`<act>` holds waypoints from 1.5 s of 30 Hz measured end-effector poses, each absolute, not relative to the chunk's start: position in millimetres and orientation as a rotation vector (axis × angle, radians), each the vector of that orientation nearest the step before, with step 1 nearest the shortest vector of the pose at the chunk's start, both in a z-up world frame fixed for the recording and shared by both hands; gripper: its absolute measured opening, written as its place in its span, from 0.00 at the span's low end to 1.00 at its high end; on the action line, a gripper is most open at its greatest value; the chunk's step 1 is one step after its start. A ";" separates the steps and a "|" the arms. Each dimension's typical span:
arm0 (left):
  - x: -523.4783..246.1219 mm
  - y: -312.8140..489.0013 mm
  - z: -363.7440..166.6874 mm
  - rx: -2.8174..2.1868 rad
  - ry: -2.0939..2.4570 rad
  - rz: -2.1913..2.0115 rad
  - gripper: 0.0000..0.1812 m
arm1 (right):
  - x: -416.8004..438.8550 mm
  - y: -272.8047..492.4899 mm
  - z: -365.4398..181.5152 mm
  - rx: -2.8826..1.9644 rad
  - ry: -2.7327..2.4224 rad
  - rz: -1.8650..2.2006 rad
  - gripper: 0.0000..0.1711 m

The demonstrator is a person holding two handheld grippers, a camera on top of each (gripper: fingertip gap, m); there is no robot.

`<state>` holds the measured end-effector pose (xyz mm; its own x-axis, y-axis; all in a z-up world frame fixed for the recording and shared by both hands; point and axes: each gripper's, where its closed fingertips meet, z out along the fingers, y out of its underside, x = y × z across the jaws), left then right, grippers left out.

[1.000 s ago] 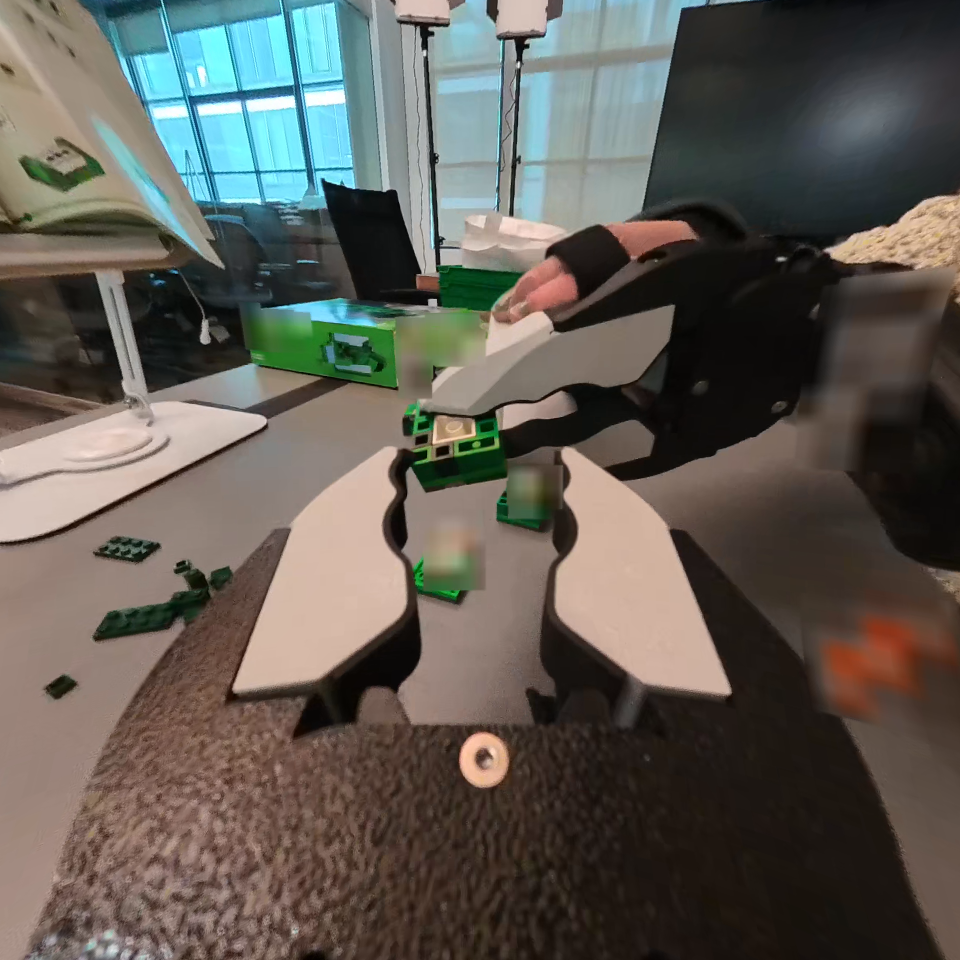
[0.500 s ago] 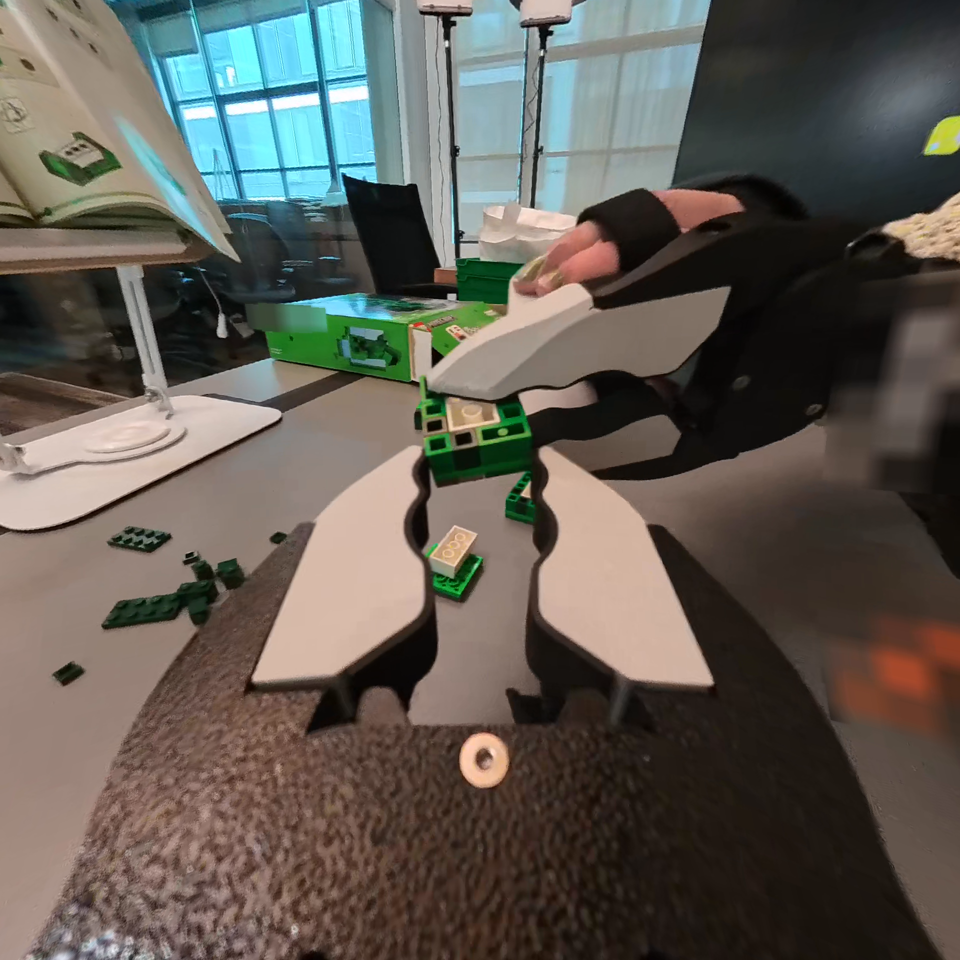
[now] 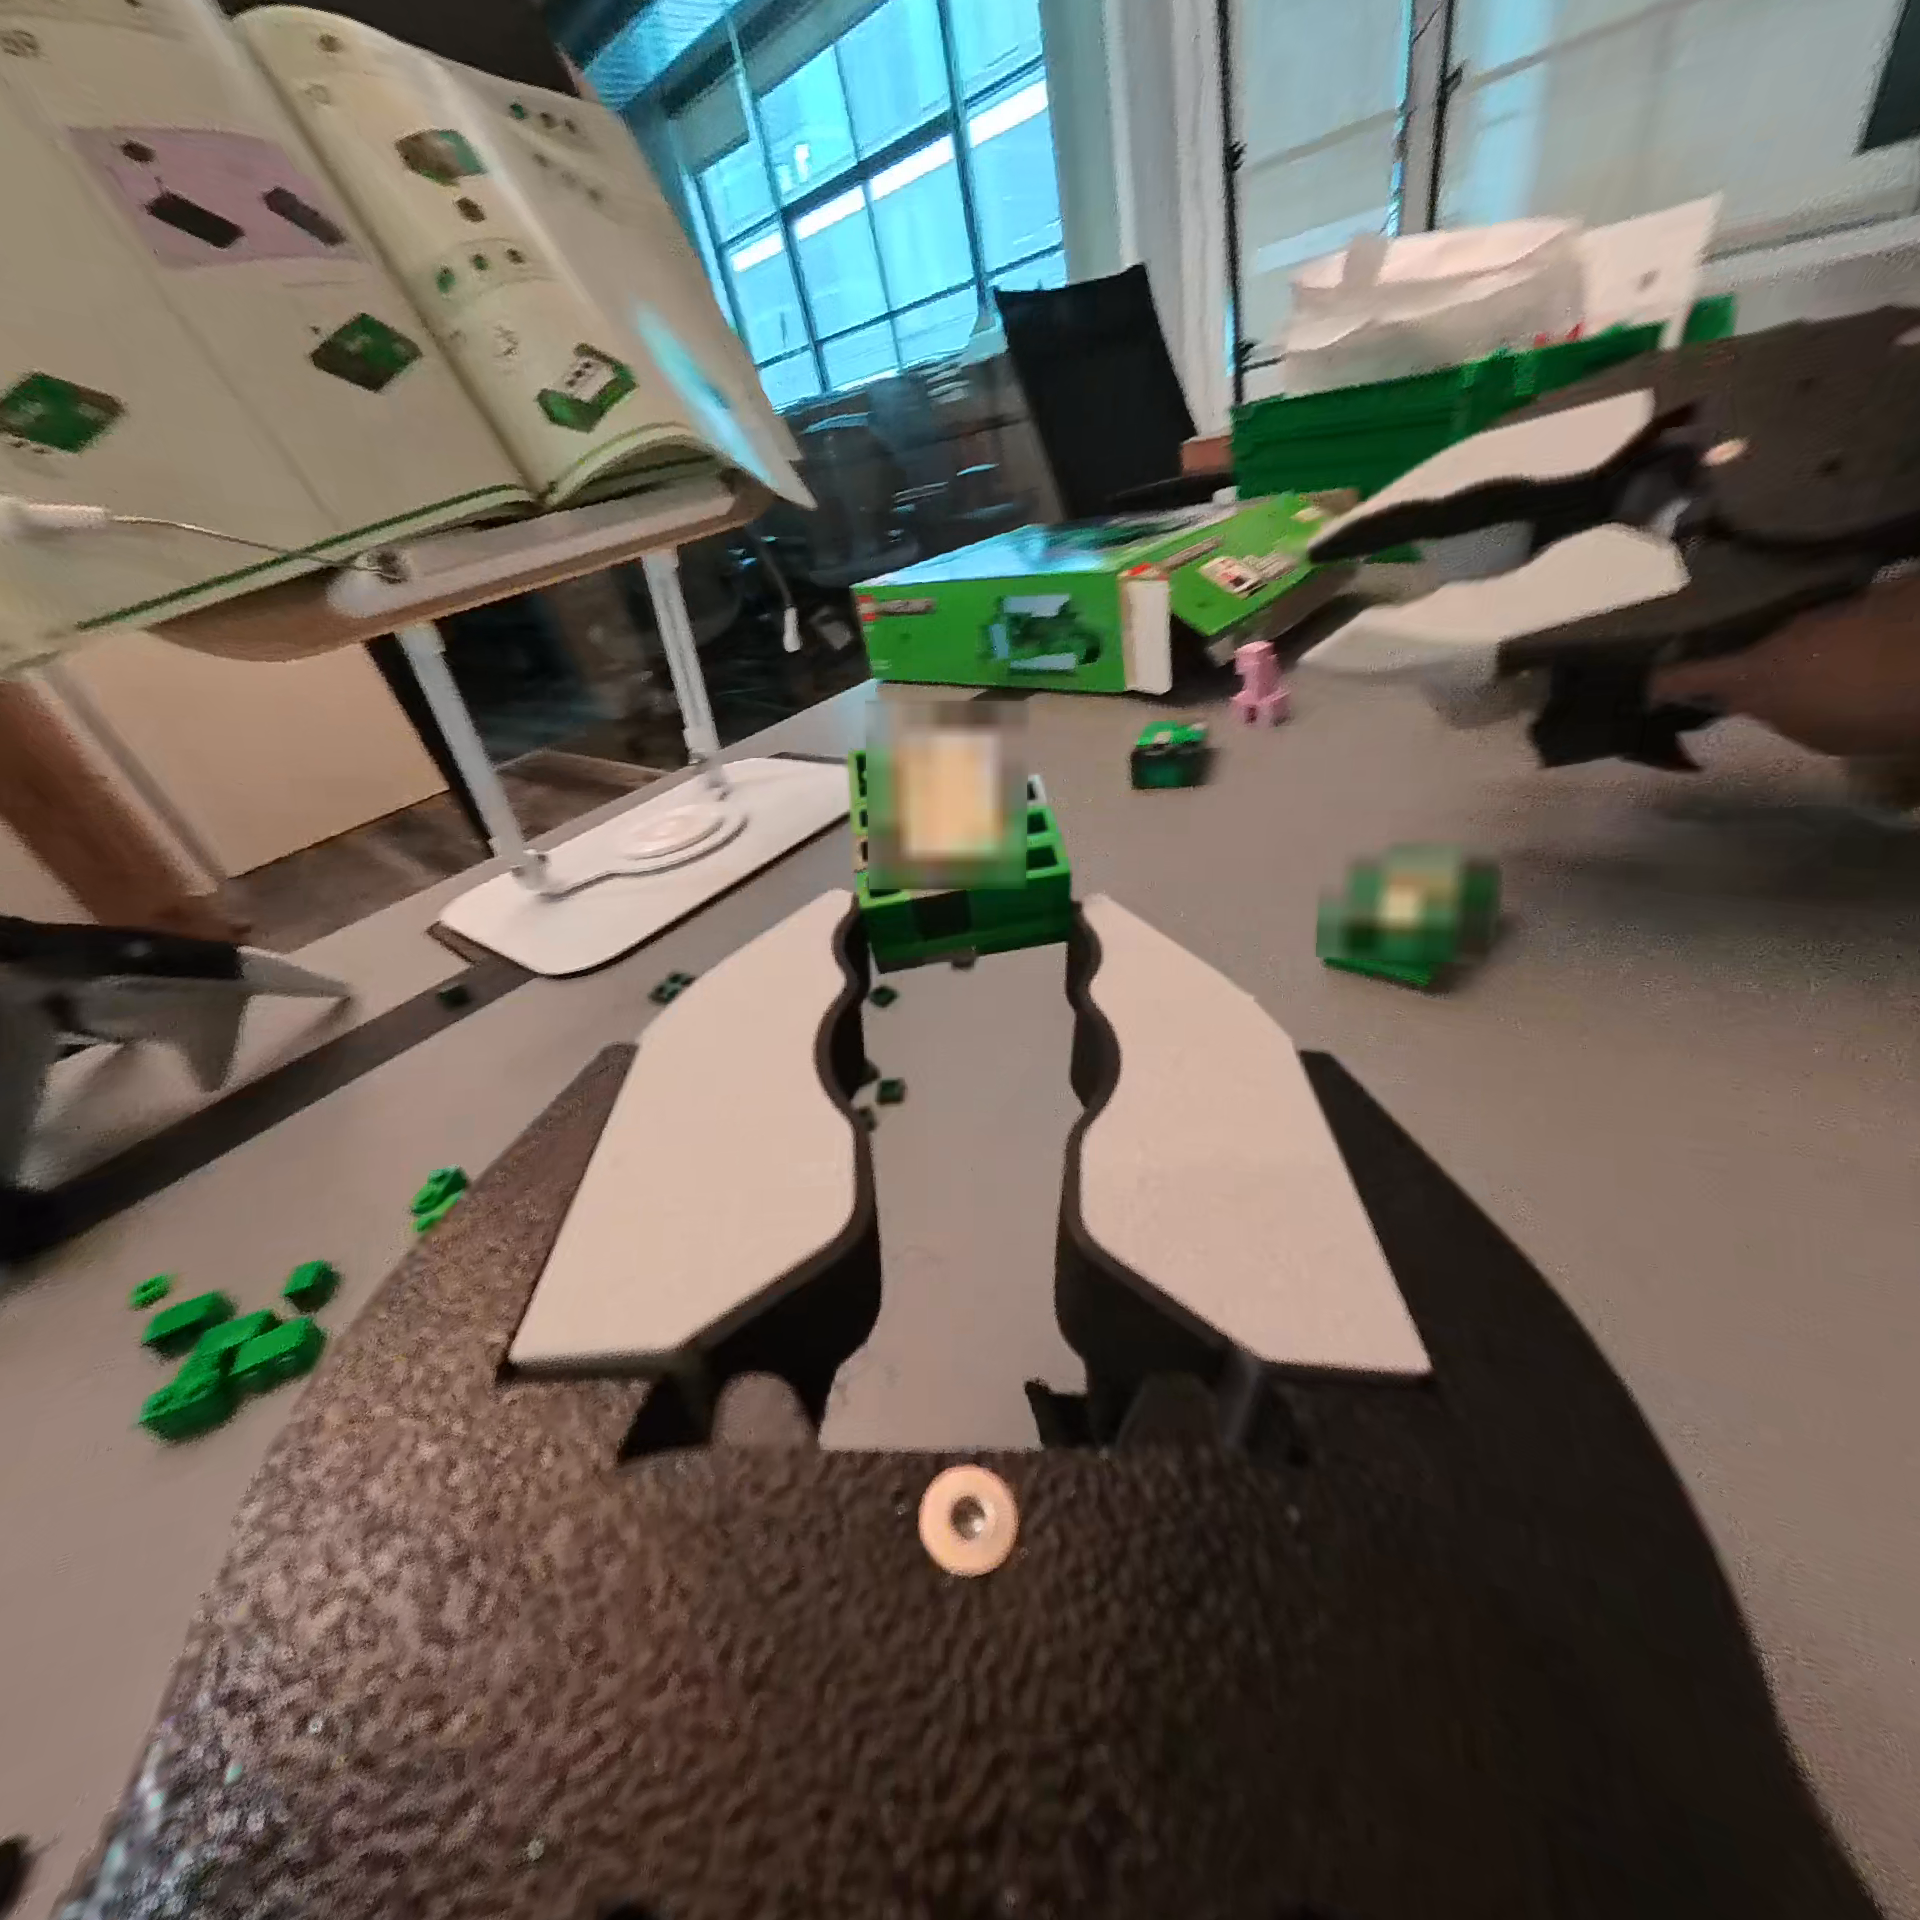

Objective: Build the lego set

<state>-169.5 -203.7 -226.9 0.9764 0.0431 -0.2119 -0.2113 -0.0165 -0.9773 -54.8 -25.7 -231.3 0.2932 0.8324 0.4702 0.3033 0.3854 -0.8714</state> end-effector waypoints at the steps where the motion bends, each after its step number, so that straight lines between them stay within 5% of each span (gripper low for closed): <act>1: -171.3 -203.6 -228.4 -1.586 0.132 0.219 0.20 | -45.1 -14.5 -232.1 -1.247 -1.164 0.574 0.26; 6: -169.7 -202.3 -231.4 -1.595 0.143 0.221 0.20 | -29.7 -3.6 -217.2 -1.207 -0.957 0.738 0.19; 40: -161.6 -201.6 -230.1 -1.573 0.200 0.260 0.20 | -43.1 -18.8 -231.2 -1.147 -1.130 0.622 0.14; 45: -154.2 -199.4 -235.7 -1.600 0.264 0.267 0.20 | -86.7 -67.9 -231.0 -1.084 -1.383 0.766 0.13</act>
<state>-154.2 -199.4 -235.7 0.9440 -0.0058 -0.3299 -0.3298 -0.0445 -0.9430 -86.7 -67.9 -231.0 0.0888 0.9222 0.3765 0.1705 0.3583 -0.9179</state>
